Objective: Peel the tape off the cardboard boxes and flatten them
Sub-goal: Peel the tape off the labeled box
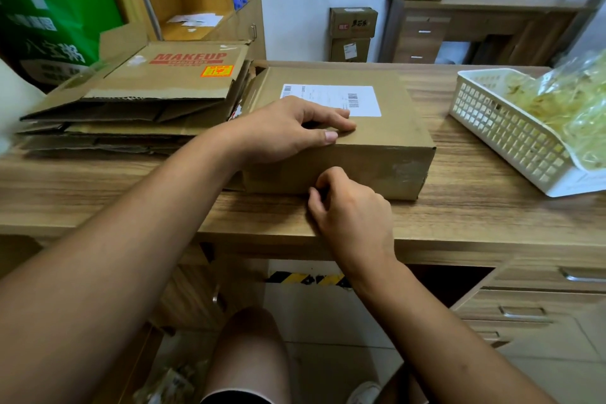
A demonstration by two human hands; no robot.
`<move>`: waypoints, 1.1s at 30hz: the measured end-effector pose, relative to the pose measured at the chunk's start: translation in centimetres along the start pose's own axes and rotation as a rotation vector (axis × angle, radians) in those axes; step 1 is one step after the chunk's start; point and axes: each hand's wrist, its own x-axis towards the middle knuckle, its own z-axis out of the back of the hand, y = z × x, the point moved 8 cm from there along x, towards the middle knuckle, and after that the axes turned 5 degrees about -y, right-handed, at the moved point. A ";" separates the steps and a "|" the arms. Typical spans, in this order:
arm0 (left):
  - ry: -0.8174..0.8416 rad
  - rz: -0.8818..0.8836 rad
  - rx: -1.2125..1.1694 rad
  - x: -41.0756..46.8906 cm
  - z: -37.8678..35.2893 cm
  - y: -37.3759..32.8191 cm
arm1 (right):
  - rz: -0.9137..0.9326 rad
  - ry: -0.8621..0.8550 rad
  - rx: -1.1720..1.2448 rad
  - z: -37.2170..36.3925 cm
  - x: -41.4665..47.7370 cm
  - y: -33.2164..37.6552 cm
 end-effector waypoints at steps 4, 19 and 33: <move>-0.008 -0.005 -0.015 0.0 0.0 0.1 | -0.058 -0.058 -0.033 -0.1 -0.3 0.3; -0.020 0.003 -0.030 0.0 0.0 0.3 | -0.179 -0.063 0.005 -0.3 -0.3 -0.6; -0.015 0.012 -0.041 -0.2 0.0 0.1 | -0.108 -0.002 0.141 -0.3 -0.3 -0.8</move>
